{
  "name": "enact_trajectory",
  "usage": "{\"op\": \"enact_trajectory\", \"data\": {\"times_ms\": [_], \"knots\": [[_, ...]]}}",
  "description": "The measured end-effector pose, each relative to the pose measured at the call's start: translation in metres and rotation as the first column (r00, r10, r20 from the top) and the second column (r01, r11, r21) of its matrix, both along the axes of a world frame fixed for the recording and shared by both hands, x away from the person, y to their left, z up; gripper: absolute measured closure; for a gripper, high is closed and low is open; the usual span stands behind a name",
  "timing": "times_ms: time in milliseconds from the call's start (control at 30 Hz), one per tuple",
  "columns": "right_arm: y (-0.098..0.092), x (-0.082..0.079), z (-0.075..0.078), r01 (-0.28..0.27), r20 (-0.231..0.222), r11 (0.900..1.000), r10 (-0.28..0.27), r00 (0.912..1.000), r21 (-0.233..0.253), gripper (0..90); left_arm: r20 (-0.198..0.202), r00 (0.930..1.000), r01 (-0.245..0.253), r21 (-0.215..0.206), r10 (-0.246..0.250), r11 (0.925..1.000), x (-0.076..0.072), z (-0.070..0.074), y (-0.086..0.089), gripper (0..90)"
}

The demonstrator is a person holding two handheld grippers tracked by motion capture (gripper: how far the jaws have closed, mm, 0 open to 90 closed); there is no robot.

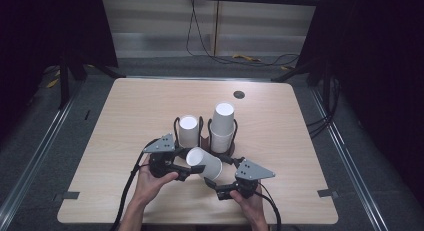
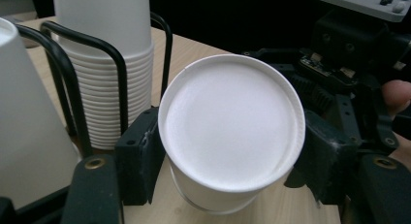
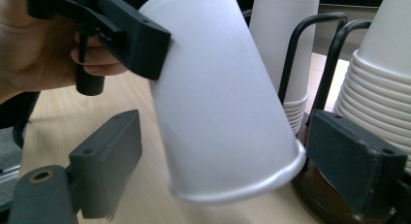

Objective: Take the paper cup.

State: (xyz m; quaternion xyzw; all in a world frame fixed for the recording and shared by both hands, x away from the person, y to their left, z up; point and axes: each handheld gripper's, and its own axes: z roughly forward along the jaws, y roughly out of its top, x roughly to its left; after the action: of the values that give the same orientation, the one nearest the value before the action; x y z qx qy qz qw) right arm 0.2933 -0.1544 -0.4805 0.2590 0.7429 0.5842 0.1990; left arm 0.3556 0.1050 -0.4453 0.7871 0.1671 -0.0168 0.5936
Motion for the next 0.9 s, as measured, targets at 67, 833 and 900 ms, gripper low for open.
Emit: {"op": "enact_trajectory", "data": {"times_ms": [67,833,900], "knots": [[0.001,0.001,-0.001,-0.003,-0.002,1.0,0.002,1.0,-0.005,12.9,-0.003,1.0,0.006,0.001,-0.006,1.0,0.0,0.0,-0.001,33.2],[0.01,0.006,-0.01,-0.046,-0.019,0.996,0.045,0.9988,-0.072,24.0,-0.026,0.9991,0.033,-0.035,-0.034,0.9988,-0.001,-0.004,-0.005,32.7],[0.01,0.006,-0.01,-0.053,-0.022,0.996,0.052,0.9984,-0.071,24.4,-0.029,0.9986,0.042,-0.049,-0.044,0.9979,-0.001,-0.007,-0.004,32.7]]}}
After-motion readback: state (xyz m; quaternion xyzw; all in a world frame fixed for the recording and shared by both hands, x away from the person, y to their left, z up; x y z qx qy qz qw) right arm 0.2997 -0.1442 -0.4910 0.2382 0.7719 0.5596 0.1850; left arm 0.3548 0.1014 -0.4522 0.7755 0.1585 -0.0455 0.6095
